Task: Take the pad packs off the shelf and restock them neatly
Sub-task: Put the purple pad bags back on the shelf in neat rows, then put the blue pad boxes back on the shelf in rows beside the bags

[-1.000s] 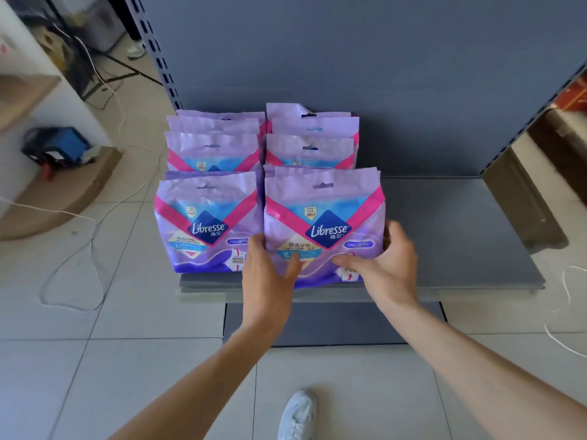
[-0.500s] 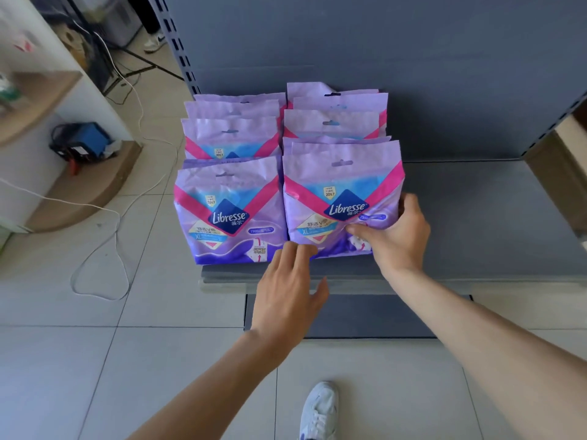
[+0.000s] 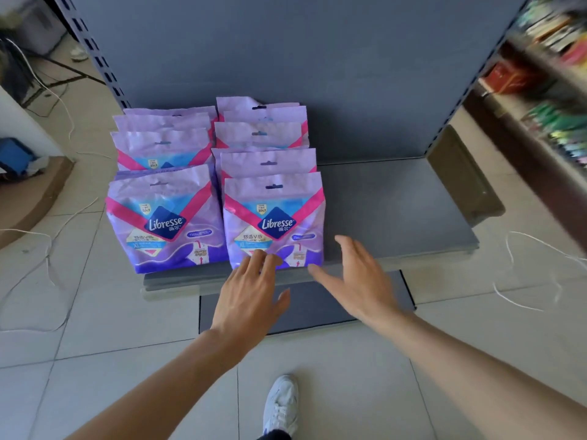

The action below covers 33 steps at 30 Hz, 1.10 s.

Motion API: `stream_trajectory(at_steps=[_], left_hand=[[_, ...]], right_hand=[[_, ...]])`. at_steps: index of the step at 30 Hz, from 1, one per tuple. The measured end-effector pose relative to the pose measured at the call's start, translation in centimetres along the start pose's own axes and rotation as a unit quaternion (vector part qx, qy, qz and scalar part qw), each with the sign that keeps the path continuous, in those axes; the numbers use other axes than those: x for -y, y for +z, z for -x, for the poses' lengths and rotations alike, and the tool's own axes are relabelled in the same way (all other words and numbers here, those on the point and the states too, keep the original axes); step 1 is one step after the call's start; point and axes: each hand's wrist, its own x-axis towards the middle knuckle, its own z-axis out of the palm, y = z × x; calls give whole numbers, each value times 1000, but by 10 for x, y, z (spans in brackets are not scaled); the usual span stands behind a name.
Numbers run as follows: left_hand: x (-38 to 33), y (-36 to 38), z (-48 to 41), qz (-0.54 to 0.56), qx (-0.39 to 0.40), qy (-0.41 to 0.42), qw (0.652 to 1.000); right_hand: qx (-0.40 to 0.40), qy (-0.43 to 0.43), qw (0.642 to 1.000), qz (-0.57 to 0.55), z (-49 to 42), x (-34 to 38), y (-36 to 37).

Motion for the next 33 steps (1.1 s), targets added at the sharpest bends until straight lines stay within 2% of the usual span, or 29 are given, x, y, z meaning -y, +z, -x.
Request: stream_trajectory(at_steps=[3,8,15,20,23,27,30,33], left_hand=[[-29,7,7,-5,23,24,999],[-95,29,27,17,78,88,993],[-203,64,75,70,165,183,967],[-271,92,91,49,239,276,930],[-306,113,90,40,281,317,905],[-339,147,87,26,363,332,870],[-356,174,86,14,420,330,845],[-370,203,88,11,457,322,829]], right_hand=[[31,-46,992,110,37,-28,-12],[47,-20,990,132,107,-79,-26],[43,145,985,85,230,-158,-33],[25,283,959,7,296,-213,-37],[-18,409,906,-111,317,-244,-34],[-111,547,783,-274,332,-284,-25],[-149,617,702,-322,335,-316,-16],[-167,664,638,-352,338,-351,-1]])
